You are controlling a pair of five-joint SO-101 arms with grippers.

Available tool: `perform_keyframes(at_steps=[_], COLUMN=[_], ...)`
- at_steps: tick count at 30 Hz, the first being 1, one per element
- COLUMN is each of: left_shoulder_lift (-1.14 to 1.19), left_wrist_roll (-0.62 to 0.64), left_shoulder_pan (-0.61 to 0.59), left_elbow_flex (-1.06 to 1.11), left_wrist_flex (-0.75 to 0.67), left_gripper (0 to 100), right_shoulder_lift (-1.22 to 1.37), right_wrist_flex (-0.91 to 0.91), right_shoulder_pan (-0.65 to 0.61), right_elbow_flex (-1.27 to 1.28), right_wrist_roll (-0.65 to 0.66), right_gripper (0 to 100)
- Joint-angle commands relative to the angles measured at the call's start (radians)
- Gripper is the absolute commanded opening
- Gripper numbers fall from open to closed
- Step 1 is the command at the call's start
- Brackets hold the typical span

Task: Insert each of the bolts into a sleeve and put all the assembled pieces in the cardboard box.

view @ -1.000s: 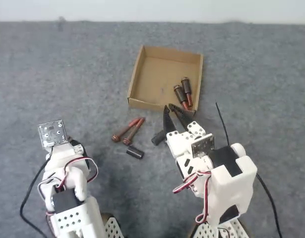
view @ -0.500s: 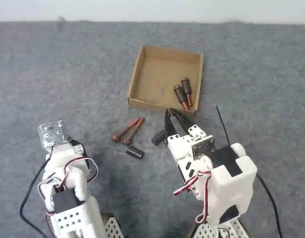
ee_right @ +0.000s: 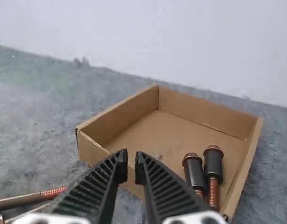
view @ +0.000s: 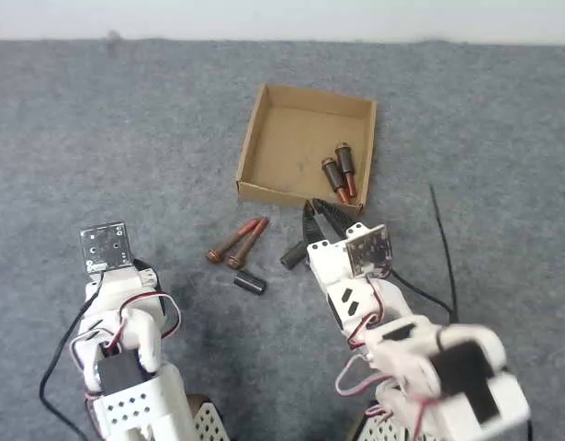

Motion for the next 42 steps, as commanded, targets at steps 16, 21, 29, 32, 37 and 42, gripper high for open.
perform_keyframes(at_steps=[16,21,29,32,37,42], left_shoulder_lift=[-0.025,-0.025,-0.025,-0.025,-0.025,-0.025], left_wrist_roll=[-0.012,-0.012,-0.012,-0.012,-0.012,-0.012], left_shoulder_pan=[0.008,0.006,0.005,0.005,0.005,0.005], left_elbow_flex=[-0.016,-0.016,-0.016,-0.016,-0.016,-0.016], left_wrist_flex=[0.006,0.006,0.006,0.006,0.006,0.006], left_gripper=[1,1,1,1,1,1], right_shoulder_lift=[-0.651,-0.53,-0.323,-0.263,-0.15,-0.044], right_wrist_flex=[1.488,1.62,1.925,1.991,2.063,2.124], right_shoulder_pan=[-0.002,-0.002,-0.002,-0.002,-0.002,-0.05], right_elbow_flex=[-0.347,-0.431,-0.706,-0.779,-0.879,-0.947], right_wrist_roll=[0.02,0.12,0.29,0.382,0.463,0.525], right_gripper=[0.9,0.9,0.9,1.0,8.9,20.6])
